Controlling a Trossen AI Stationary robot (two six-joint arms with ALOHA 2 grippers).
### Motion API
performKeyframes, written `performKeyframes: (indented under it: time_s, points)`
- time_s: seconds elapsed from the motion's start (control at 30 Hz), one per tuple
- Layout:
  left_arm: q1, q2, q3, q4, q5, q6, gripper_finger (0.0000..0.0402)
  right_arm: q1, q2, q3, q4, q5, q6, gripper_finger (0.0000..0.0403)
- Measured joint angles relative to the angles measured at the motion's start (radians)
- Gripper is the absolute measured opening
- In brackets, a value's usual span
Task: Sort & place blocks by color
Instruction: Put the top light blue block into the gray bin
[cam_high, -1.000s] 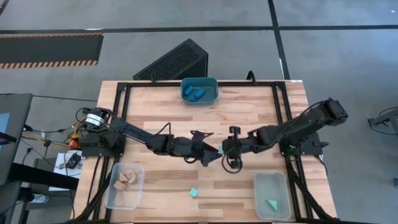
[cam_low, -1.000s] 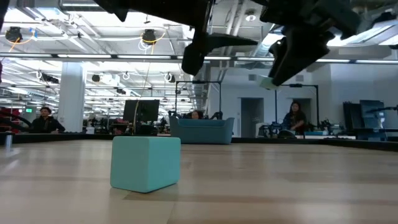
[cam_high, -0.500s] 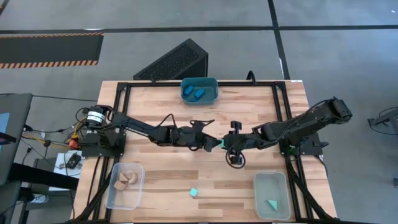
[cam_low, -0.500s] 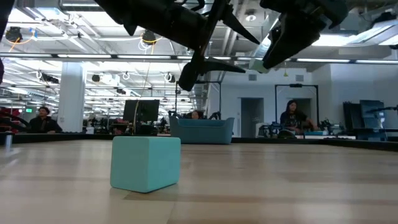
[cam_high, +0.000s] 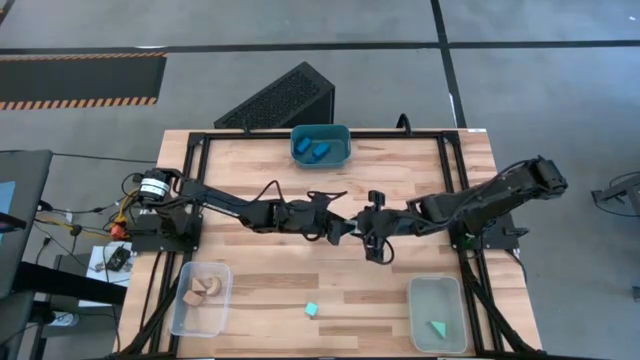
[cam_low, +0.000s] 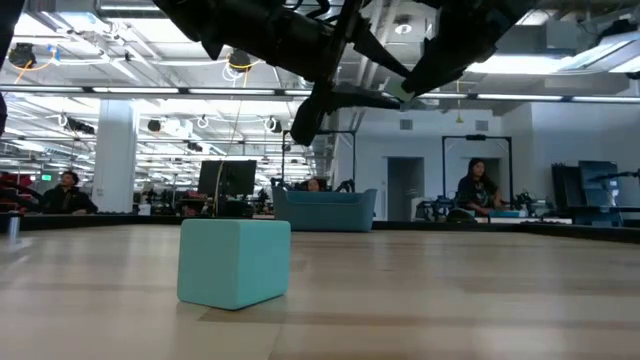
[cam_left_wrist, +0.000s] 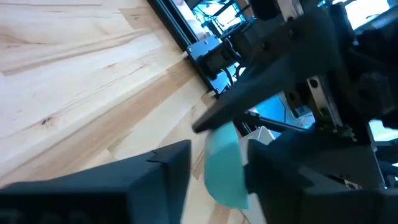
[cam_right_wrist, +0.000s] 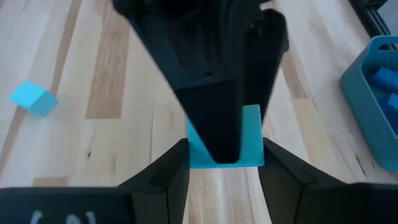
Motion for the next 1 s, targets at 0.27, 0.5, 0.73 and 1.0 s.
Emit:
performKeyframes:
  time_s: [0.27,0.5,0.73,1.0]
  points:
    - [0.024,0.0,0.0,0.0,0.011,0.014,0.0039,-0.025,0.0,0.002,-0.009,0.002,0.001,0.0182]
    - [0.029,0.001,0.005,-0.01,0.008,0.07,0.004,-0.017,-0.096,0.121,-0.213,0.037,0.011,0.0213]
    - [-0.041,0.044,0.09,0.0,-0.027,0.421,0.0044,-0.035,-0.308,0.171,-0.278,0.125,0.071,0.0228]
    - [-0.076,0.266,0.366,0.021,0.027,0.654,0.0054,-0.03,-0.463,0.172,-0.314,0.122,0.163,0.0208]
